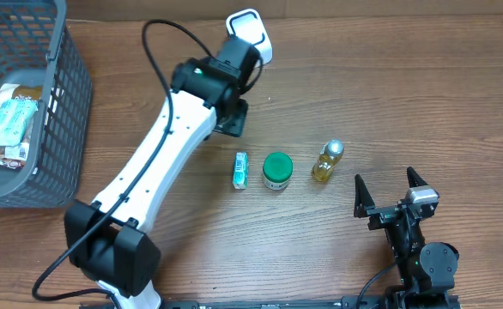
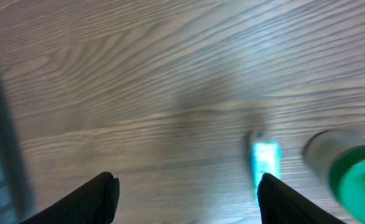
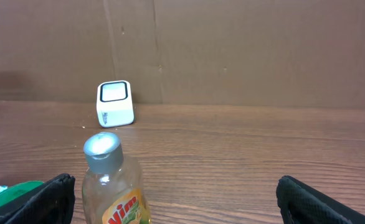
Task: Scan the item barcode
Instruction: 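Move the left gripper back into the grey basket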
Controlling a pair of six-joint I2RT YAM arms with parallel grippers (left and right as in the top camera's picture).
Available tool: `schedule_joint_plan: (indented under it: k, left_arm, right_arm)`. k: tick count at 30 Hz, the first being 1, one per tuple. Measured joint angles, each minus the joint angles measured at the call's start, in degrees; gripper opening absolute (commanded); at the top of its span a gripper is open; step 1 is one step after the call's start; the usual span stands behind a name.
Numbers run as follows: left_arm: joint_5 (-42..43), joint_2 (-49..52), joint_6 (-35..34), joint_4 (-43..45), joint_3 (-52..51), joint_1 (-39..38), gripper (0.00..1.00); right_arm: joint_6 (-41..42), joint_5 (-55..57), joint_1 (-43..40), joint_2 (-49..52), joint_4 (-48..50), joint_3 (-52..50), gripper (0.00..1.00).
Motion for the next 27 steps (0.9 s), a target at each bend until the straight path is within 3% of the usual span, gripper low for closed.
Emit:
schedule_joint_plan:
  k: [11, 16, 27]
  left_arm:
    - [-1.95, -12.61, 3.34, 0.42, 0.17, 11.32, 0.77]
    - [-2.32, -17.68, 5.22, 7.87, 0.66, 19.17, 0.87]
    - [-2.78, -18.73, 15.04, 22.23, 0.74, 30.91, 0.96]
  right_arm:
    - [0.04, 0.02, 0.00, 0.00, 0.02, 0.00, 1.00]
    - [0.00, 0.02, 0.00, 0.00, 0.00, 0.00, 1.00]
    - [0.04, 0.02, -0.02, 0.00, 0.00, 0.00, 1.00]
